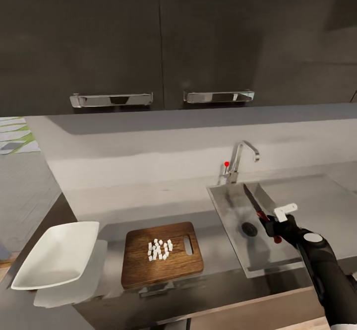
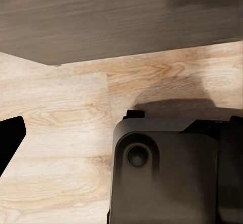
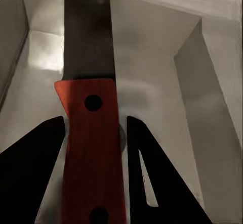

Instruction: In the kitchen, take the Vidalia onion out of the sink, dice it on the chopping board with the paring knife, put the diced onion into the bowl on the countertop, then place both the paring knife and the chopping board into the sink.

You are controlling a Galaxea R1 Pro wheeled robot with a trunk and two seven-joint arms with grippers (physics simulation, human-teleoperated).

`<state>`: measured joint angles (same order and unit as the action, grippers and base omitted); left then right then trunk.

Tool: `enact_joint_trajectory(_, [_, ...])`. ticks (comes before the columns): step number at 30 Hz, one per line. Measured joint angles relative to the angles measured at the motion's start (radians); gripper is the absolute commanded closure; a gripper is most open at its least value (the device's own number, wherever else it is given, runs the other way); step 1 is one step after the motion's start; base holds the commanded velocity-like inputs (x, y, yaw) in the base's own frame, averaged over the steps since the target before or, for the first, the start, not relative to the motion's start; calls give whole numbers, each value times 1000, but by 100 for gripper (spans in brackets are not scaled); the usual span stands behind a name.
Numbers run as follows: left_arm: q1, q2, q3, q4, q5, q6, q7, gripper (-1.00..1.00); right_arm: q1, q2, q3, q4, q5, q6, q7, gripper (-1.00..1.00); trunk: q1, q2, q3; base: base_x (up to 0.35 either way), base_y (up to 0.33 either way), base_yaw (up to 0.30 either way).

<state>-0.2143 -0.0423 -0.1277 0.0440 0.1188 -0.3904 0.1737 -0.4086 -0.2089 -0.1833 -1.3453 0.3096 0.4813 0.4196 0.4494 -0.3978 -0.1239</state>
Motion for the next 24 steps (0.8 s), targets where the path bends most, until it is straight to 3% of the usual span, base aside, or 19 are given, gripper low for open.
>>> enact_joint_trajectory(1, [0,0,0,0,0,-1,0,-100,0,0,0,30,-72,0,-68,100,0,0,0,1,-1,0])
enact_joint_trajectory(4, [0,0,0,-1,0,-1,0,-100,0,5,5,60,-168,-2,-158,100,0,0,0,0,0,0])
enact_joint_trajectory(12, [0,-2,0,-2,0,-1,1,-100,-1,64,9,177,-185,-15,-221,100,0,0,0,0,0,0])
enact_joint_trajectory(19, [0,-13,0,-2,0,-1,1,-100,-2,77,15,218,-184,-24,-230,100,0,0,0,0,0,0])
enact_joint_trajectory(24, [0,-14,1,-3,0,-1,1,-100,-2,78,28,221,-183,-81,-224,100,0,0,0,0,0,0])
